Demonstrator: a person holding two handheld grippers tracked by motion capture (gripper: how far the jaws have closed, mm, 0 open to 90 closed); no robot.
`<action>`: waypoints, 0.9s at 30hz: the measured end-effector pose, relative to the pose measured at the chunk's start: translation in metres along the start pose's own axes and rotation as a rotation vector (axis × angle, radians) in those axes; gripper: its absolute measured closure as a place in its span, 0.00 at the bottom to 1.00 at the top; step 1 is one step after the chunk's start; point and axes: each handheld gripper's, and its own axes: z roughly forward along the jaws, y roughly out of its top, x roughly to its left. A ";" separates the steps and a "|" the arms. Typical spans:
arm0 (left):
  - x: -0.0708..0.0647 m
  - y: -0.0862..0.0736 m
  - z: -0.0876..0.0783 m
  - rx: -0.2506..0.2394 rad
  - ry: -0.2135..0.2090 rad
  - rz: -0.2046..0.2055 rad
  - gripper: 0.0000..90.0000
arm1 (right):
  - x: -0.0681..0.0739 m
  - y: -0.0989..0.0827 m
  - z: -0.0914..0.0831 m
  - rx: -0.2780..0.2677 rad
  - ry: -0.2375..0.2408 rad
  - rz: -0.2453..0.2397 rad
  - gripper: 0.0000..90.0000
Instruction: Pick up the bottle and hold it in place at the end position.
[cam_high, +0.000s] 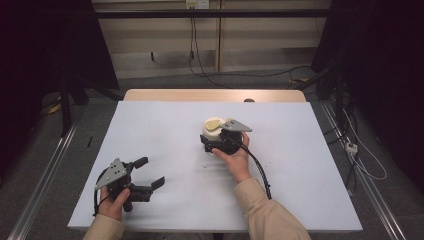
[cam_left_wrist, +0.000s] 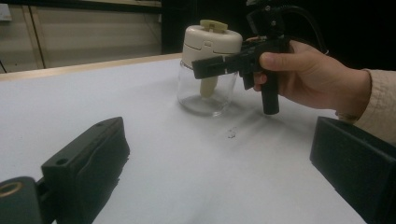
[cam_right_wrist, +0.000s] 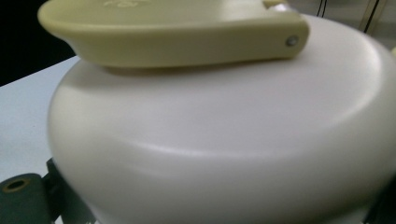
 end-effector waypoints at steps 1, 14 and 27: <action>0.000 0.000 0.000 0.000 0.000 0.002 0.04 | 0.000 0.000 0.000 0.001 -0.004 0.002 0.06; 0.000 0.000 0.002 0.004 0.006 -0.002 0.04 | -0.001 0.001 -0.001 0.017 0.013 -0.008 0.06; 0.004 0.011 0.020 -0.001 0.025 -0.051 0.04 | -0.001 0.000 -0.001 0.014 0.011 -0.005 0.06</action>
